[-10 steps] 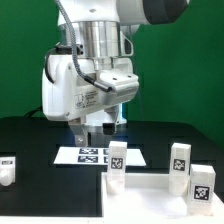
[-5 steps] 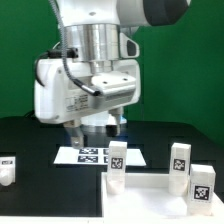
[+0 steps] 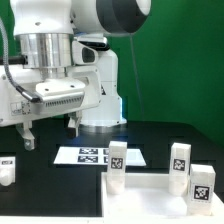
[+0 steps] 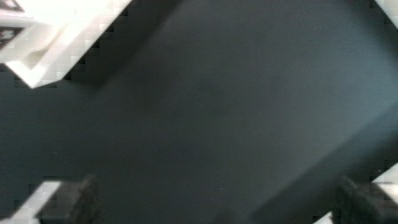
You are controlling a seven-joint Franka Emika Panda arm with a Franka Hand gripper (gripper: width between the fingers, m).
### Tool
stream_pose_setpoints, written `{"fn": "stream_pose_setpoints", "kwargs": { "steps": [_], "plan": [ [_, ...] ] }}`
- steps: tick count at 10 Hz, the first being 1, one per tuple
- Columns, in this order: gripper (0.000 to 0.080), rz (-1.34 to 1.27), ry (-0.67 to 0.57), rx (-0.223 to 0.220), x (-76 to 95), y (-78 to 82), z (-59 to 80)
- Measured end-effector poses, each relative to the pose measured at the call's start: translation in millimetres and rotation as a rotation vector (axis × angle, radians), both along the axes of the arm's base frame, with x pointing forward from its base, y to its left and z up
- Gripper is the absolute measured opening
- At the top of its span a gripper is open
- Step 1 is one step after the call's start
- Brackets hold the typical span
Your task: Assemble square table
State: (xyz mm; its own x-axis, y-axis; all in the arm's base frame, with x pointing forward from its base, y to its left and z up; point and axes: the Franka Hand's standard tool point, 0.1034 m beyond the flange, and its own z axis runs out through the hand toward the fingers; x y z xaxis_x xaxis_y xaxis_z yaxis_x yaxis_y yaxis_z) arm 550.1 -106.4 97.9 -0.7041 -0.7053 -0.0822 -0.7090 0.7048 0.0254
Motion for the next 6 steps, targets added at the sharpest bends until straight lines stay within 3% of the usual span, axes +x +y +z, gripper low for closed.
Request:
{"fn": "stream_pose_setpoints", "kwargs": {
  "steps": [2, 3, 4, 5, 6],
  "plan": [
    [0.0649, 0.008, 0.008, -0.001, -3.1, -3.5, -4.6],
    [0.0649, -0.029, 0.040, 0.016, -15.1, -19.1, -15.1],
    [0.0649, -0.102, 0.096, 0.038, -34.4, -46.2, -26.0],
    [0.0649, -0.126, 0.107, 0.013, -44.7, -64.3, -34.8],
    [0.0649, -0.115, 0.127, -0.008, -51.6, -70.2, -44.0]
  ]
}}
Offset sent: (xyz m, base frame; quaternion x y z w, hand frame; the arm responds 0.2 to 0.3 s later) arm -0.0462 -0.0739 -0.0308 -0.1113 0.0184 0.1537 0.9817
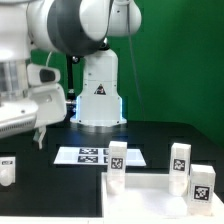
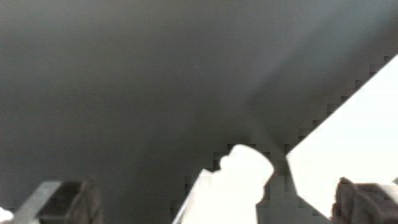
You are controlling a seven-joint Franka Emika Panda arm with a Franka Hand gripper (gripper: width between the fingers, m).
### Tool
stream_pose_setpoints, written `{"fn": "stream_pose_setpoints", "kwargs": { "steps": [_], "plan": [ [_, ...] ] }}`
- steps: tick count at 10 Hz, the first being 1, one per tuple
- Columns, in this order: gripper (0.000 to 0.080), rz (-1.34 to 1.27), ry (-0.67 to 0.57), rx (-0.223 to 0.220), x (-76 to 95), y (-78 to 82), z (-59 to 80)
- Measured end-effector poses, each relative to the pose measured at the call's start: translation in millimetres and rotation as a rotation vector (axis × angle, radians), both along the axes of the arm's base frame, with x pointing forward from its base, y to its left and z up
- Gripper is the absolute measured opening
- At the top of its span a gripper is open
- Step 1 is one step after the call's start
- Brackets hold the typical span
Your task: Assemble square table
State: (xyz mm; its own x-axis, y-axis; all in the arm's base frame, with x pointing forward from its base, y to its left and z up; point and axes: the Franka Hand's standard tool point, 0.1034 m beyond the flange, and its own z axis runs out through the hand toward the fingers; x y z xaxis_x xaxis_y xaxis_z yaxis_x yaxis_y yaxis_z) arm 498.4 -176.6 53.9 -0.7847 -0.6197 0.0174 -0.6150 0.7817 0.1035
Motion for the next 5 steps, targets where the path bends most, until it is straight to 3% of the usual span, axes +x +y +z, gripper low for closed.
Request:
{"fn": "stream_pose_setpoints", "kwargs": {
  "steps": [5],
  "plan": [
    [0.0649, 0.029, 0.007, -0.003, 1.1, 6.6, -3.1]
  ]
}}
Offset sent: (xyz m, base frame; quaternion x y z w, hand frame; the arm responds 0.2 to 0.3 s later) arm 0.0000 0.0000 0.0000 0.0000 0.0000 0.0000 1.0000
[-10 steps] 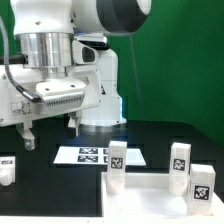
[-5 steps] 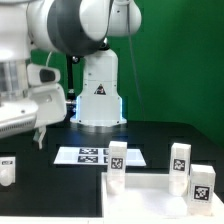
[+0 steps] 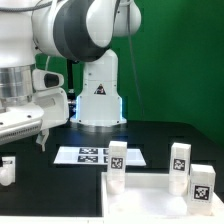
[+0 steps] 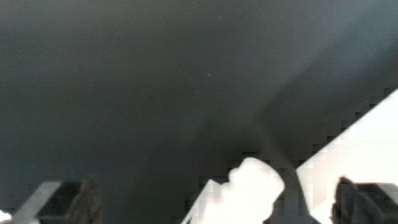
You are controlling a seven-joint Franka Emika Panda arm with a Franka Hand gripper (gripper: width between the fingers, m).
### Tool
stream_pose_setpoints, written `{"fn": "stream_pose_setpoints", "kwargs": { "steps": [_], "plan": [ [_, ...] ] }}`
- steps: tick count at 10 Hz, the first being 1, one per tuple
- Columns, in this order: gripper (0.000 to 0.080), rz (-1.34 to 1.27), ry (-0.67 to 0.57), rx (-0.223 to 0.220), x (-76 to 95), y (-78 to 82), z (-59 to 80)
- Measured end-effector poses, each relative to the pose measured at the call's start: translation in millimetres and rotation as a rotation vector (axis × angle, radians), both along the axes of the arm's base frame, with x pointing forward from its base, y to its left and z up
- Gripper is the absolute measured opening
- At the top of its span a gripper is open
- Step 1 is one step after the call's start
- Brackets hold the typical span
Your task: Assemble square table
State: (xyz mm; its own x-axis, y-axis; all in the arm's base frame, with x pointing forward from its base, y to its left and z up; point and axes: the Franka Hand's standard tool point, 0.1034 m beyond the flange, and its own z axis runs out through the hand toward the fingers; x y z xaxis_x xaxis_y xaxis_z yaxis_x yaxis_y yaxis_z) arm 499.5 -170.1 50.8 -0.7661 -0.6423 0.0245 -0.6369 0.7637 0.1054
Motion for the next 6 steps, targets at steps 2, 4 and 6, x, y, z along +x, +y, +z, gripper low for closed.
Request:
{"fn": "stream_pose_setpoints", "kwargs": {
  "steps": [2, 4, 6],
  "plan": [
    [0.0649, -0.022, 0.036, -0.009, -20.6, -16.2, -11.4],
    [0.0649, -0.032, 0.073, -0.026, -35.1, -22.7, -25.5],
    [0.0649, -0.033, 0.092, -0.035, -41.0, -26.3, -33.3]
  ]
}}
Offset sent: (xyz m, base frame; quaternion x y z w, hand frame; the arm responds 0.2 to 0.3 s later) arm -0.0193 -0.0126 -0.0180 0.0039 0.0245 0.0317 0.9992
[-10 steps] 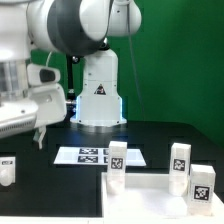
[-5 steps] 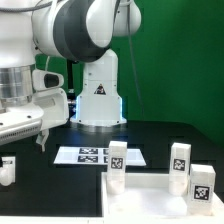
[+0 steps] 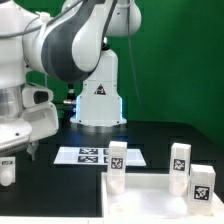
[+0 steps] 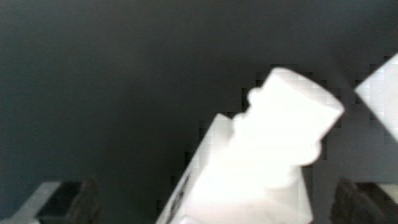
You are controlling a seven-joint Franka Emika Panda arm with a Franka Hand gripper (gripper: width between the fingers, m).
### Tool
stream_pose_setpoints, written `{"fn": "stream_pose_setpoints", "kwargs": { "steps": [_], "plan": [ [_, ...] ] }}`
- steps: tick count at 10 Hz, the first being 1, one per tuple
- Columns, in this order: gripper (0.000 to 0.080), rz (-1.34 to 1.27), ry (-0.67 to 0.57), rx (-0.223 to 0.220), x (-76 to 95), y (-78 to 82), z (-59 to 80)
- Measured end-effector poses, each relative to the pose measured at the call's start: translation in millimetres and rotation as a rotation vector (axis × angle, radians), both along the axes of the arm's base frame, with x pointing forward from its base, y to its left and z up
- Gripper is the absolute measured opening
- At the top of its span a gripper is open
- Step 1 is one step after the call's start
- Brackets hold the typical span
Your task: Assemble square table
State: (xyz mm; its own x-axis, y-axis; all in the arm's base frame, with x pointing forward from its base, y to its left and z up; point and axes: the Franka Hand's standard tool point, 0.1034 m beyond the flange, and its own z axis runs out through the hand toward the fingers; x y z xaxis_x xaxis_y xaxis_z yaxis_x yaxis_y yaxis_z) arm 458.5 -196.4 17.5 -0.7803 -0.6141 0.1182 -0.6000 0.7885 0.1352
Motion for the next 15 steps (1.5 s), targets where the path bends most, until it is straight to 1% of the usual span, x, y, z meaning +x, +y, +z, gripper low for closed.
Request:
{"fn": "stream_pose_setpoints", "kwargs": {
  "steps": [1, 2, 3, 4, 5, 6, 8, 9, 10, 11, 12, 13, 15],
  "plan": [
    [0.0649, 0.002, 0.015, -0.007, -4.0, -1.6, -6.3],
    [0.0649, 0.010, 0.024, -0.012, -4.2, -0.7, -9.9],
    [0.0615, 0.020, 0.025, -0.013, -2.7, 2.1, -11.1],
    [0.0615, 0.020, 0.026, -0.013, -3.2, 1.8, -11.4],
    [0.0480, 0.020, 0.027, -0.014, -3.5, 1.8, -11.9],
    [0.0297, 0.020, 0.029, -0.014, -3.8, 1.8, -12.4],
    [0.0284, 0.027, 0.028, -0.012, -3.5, 5.1, -11.7],
    [0.0284, 0.052, 0.022, 0.004, -4.3, 18.9, -6.4],
    [0.0284, 0.079, 0.025, 0.041, -6.6, 40.4, 3.1],
    [0.0284, 0.201, 0.019, 0.080, -6.8, 57.5, 11.0],
    [0.0284, 0.331, 0.013, 0.112, -6.1, 67.2, 15.2],
    [0.0284, 0.397, 0.012, 0.120, -7.6, 63.1, 12.8],
    [0.0284, 0.540, 0.004, 0.147, -7.6, 63.0, 12.6]
  ]
}}
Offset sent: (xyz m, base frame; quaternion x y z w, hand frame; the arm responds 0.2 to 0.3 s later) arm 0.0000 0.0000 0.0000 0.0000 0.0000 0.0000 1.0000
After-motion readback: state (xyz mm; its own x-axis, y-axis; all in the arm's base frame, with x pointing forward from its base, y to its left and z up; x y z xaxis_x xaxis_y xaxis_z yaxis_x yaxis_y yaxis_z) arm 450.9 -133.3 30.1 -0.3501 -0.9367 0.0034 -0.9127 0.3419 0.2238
